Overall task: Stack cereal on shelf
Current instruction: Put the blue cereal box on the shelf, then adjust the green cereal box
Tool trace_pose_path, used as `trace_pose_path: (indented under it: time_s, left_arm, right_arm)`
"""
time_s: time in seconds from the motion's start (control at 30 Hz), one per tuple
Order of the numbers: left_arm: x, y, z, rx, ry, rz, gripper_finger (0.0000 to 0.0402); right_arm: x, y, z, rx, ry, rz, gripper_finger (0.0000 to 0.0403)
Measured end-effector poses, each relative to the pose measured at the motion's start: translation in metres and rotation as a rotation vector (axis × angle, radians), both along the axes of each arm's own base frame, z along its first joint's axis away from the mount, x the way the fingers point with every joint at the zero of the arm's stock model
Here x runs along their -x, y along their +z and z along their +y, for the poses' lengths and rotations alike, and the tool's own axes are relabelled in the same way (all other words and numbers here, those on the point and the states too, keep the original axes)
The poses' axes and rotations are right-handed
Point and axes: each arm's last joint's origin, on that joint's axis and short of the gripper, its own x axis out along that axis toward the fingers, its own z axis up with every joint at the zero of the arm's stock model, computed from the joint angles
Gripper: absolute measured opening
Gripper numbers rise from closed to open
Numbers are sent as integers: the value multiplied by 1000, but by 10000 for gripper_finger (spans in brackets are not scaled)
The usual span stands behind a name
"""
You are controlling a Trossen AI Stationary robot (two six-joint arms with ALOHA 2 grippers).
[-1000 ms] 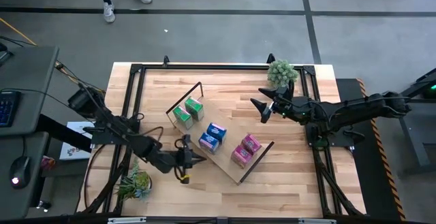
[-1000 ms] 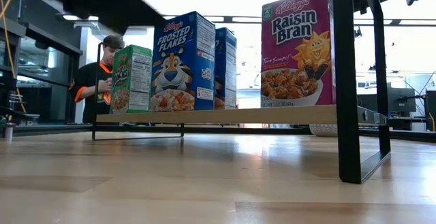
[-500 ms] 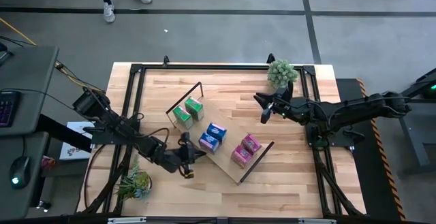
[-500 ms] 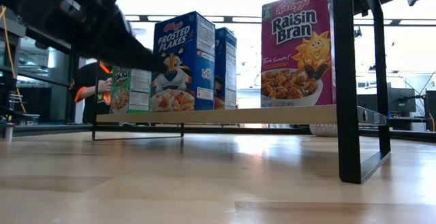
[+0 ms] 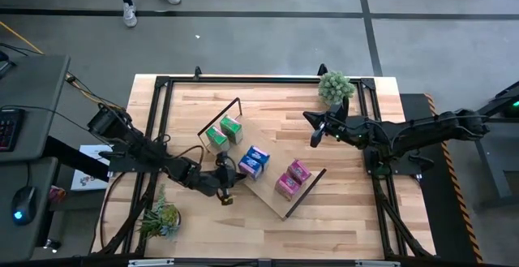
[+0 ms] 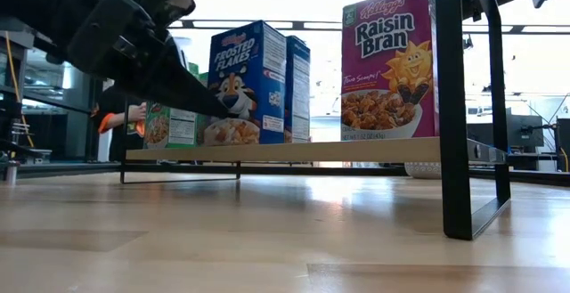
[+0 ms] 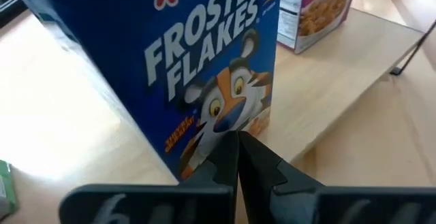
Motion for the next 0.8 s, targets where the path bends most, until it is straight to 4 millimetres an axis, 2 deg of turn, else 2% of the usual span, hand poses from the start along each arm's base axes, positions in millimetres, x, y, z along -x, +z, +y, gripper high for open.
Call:
trace_pose_path:
  time_s: [0.27,0.57,0.67,0.8]
  left_arm:
    - [-5,-1,11,-4,-16,21,0]
    - [-3,0,7,-16,-63,35,0]
    - [1,9,1,-23,-102,11,0]
    - [12,35,-3,-47,-162,-53,0]
  right_arm:
    - [0,0,0,8,1,5,2]
    - [0,0,1,3,25,6,0]
    - [0,0,1,3,27,6,0]
    - [0,0,1,3,27,6,0]
